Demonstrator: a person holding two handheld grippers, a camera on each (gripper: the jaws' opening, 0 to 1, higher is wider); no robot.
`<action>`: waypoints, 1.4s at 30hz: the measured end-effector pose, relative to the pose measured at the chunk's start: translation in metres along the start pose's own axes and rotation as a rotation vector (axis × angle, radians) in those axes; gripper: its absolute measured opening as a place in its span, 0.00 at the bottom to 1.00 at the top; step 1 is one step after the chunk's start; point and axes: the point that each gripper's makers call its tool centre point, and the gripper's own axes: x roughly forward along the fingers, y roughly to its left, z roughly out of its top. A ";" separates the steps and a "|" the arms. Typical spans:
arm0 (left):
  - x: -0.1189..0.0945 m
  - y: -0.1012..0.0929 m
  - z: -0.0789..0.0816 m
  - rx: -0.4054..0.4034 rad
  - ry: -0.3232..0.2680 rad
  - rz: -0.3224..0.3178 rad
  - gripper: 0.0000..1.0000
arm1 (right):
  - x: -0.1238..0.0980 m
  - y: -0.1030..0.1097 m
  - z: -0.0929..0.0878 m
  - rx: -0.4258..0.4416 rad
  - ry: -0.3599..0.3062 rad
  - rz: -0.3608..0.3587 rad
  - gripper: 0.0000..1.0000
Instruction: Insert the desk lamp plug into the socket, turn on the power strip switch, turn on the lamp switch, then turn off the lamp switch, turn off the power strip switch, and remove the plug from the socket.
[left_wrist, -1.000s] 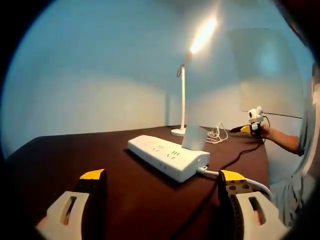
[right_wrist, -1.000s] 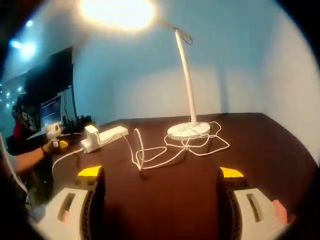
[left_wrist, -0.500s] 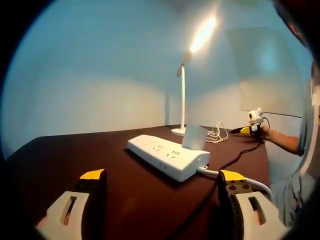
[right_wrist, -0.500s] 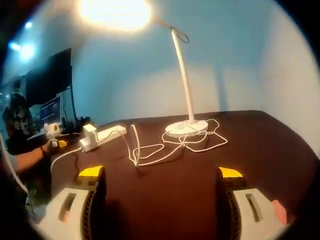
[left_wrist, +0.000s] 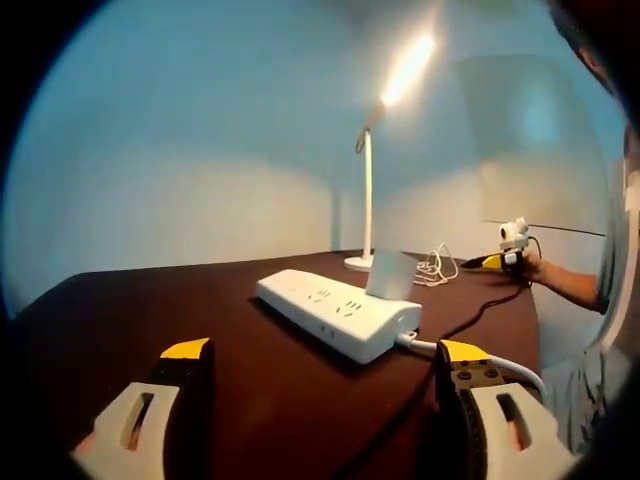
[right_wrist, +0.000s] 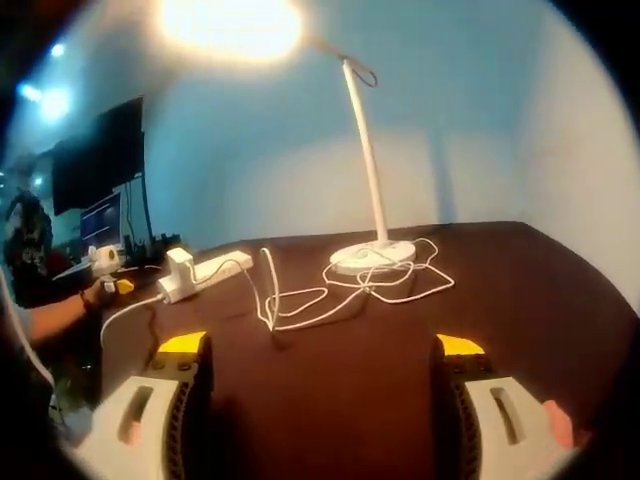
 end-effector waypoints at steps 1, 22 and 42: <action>0.000 0.000 0.000 0.000 0.000 0.000 0.87 | 0.000 -0.001 0.000 -0.001 0.001 -0.002 0.90; 0.000 0.003 0.000 0.002 -0.002 0.001 0.87 | 0.000 -0.001 0.000 0.016 -0.001 -0.011 0.88; -0.001 -0.001 -0.001 0.008 0.006 -0.002 0.85 | 0.000 0.000 0.000 0.019 0.002 -0.008 0.86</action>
